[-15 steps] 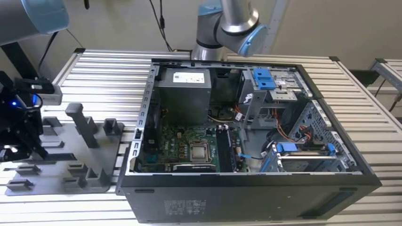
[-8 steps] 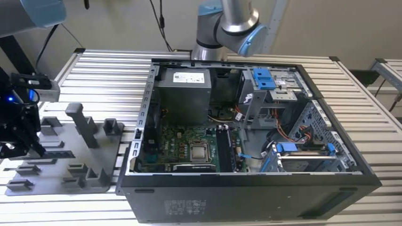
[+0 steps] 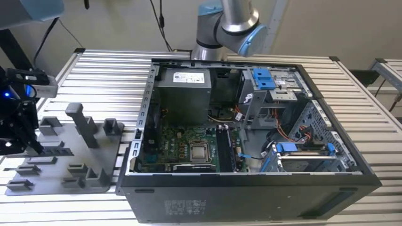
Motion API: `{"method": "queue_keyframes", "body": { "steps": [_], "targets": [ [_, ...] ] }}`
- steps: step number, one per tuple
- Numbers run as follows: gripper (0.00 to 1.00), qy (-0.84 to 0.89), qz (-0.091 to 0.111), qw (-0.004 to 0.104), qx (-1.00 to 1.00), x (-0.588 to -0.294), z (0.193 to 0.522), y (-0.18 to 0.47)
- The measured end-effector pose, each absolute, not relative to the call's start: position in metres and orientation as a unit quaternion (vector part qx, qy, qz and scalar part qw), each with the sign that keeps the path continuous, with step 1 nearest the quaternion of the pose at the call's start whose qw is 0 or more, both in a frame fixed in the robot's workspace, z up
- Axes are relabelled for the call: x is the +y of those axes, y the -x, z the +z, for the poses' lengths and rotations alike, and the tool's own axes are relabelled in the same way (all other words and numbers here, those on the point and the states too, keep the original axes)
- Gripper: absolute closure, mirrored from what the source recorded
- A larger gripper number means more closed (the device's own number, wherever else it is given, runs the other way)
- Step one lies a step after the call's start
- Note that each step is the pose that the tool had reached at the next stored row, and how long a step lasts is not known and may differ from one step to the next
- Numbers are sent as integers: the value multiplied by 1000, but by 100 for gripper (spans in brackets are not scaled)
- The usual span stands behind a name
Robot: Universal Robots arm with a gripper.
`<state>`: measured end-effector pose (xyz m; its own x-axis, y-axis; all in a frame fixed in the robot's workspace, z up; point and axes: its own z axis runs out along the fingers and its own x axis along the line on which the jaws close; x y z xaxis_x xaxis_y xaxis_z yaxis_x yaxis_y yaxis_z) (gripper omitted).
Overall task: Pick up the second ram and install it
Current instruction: 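Pick up the second ram and move it above second insertion slot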
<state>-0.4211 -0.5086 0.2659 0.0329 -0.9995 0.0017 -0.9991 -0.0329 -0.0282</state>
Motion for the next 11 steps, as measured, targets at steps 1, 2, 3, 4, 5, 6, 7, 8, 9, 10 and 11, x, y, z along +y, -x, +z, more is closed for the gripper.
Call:
{"method": "queue_keyframes", "body": {
  "steps": [1,2,3,4,5,6,7,8,9,10,11],
  "targets": [
    [86,719,-10,9,695,-509,267,421],
    [86,719,-10,9,695,-509,268,421],
    [86,719,-10,9,695,-509,269,421],
    [86,719,-10,10,695,-509,269,421],
    [86,718,-10,10,695,-509,270,421],
    [86,718,-10,9,696,-509,271,421],
    [86,718,-10,9,696,-509,272,421],
    [86,718,-10,10,696,-509,272,421],
    [86,717,-10,9,697,-509,273,421],
    [86,716,-10,10,698,-509,274,421],
    [86,715,-10,10,699,-509,274,421]
  ]
}}
